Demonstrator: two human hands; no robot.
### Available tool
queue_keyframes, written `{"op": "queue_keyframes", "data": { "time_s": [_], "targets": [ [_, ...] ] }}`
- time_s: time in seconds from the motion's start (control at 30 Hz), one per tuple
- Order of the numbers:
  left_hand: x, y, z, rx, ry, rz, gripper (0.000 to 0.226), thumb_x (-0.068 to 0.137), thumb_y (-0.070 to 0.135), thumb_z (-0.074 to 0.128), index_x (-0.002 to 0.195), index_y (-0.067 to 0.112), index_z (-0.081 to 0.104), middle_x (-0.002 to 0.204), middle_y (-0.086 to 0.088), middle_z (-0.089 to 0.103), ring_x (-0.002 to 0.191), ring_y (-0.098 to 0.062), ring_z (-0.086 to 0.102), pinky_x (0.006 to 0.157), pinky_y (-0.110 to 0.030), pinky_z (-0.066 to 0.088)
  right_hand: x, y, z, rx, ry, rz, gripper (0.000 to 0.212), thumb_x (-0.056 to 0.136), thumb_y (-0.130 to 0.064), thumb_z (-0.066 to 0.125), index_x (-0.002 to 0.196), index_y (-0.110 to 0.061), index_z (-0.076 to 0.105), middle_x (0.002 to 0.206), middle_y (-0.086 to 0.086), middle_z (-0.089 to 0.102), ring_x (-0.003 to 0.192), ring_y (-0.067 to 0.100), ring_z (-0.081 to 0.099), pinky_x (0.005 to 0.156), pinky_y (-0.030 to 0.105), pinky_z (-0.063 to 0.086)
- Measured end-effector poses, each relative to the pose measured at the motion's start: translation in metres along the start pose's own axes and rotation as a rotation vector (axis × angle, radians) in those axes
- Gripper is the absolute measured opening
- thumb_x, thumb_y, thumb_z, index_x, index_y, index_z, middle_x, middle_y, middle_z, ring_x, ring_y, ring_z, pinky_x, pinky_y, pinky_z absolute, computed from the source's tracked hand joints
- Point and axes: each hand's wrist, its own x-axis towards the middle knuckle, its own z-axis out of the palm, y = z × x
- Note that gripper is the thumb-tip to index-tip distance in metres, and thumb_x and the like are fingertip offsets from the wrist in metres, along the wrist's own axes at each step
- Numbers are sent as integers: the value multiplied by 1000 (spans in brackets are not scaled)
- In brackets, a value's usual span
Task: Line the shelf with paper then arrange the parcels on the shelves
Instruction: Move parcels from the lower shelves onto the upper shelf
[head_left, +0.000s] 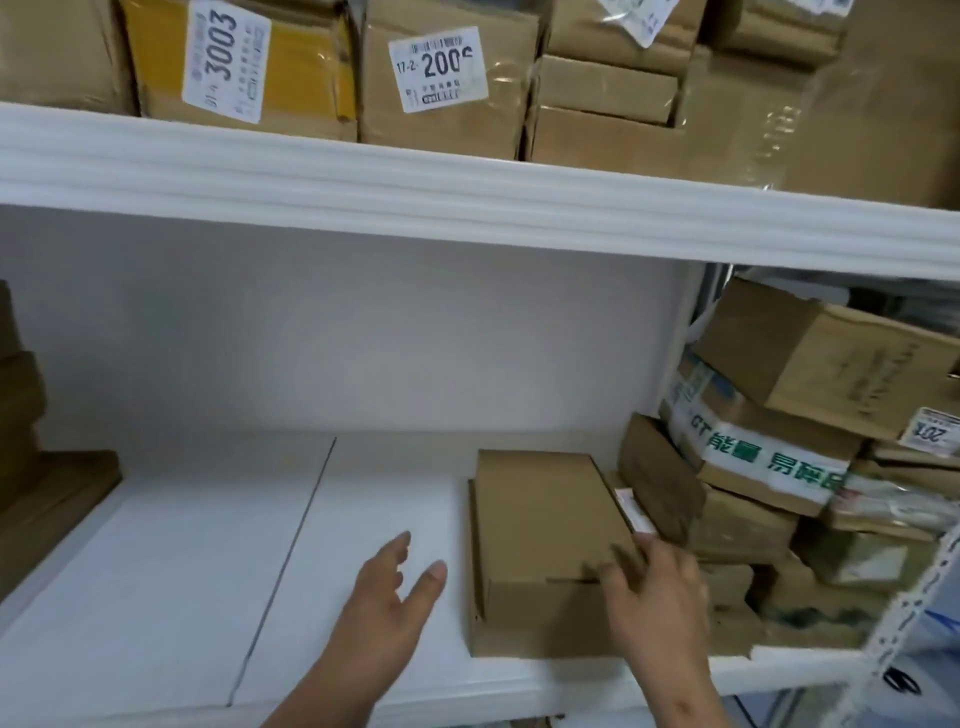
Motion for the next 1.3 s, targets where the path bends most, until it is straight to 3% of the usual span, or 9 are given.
{"op": "queue_keyframes", "data": {
  "time_s": [0.2, 0.3, 0.4, 0.6, 0.7, 0.8, 0.97, 1.07, 1.3],
  "targets": [
    [10, 5, 69, -124, -122, -195, 69, 92, 59, 44, 151, 28, 29, 156, 7, 35, 141, -14, 35, 114, -33, 26, 14, 20, 10, -90, -45, -43, 65, 90, -48, 60, 145, -17, 43, 152, 7, 31, 134, 31, 22, 113, 38, 24],
    [10, 9, 85, -170, -120, -195, 50, 93, 57, 45, 135, 31, 52, 136, 8, 57, 124, -14, 52, 107, -32, 37, 16, 25, 18, -149, -70, -114, 65, 89, -53, 58, 143, -20, 46, 150, 3, 32, 127, 24, 16, 113, 36, 24],
    [8, 10, 87, -217, -57, -211, 25, 97, 46, 46, 112, 33, 61, 116, 6, 64, 105, -13, 58, 96, -33, 42, 16, 31, 25, -98, -17, -206, 63, 84, -50, 66, 137, -16, 56, 142, 5, 43, 125, 23, 20, 112, 35, 24],
    [7, 1, 79, -283, 71, -298, 15, 96, 41, 49, 97, 30, 58, 117, -1, 56, 114, -25, 52, 110, -46, 38, 6, 32, 36, 42, -66, -317, 62, 83, -55, 58, 135, -22, 57, 145, -3, 42, 127, 14, 17, 110, 33, 31],
    [7, 1, 80, -285, 82, -302, 18, 96, 44, 49, 107, 32, 53, 121, -3, 54, 114, -25, 51, 110, -47, 38, 3, 36, 39, 128, -83, -267, 58, 86, -48, 63, 139, -28, 49, 149, -10, 34, 133, 14, 19, 112, 34, 29],
    [8, 3, 84, -307, 62, -289, 20, 97, 43, 47, 113, 32, 50, 121, -1, 53, 111, -22, 49, 109, -45, 38, -5, 36, 47, 205, -65, -215, 69, 83, -41, 69, 144, -26, 41, 156, -10, 24, 140, 19, 30, 113, 40, 32],
    [9, 1, 85, -367, 41, -302, 9, 96, 44, 51, 90, 40, 55, 120, 2, 56, 112, -19, 51, 111, -45, 37, -10, 33, 58, 233, -45, -137, 83, 79, -48, 69, 150, -23, 33, 161, -7, 7, 138, 25, 36, 106, 44, 40],
    [12, -6, 81, -360, 38, -308, 9, 94, 45, 52, 96, 38, 56, 122, 1, 56, 113, -20, 52, 111, -45, 37, -10, 30, 57, 244, -62, -103, 83, 80, -47, 70, 150, -25, 31, 158, -6, 10, 136, 22, 36, 104, 40, 41],
    [16, -25, 43, -332, 199, -412, 54, 90, 54, 54, 132, 19, 51, 139, -12, 49, 129, -34, 46, 111, -52, 36, -14, 25, 60, 458, -199, 25, 69, 85, -43, 67, 145, -25, 38, 147, -3, 29, 120, 14, 46, 99, 32, 41]
  ]
}}
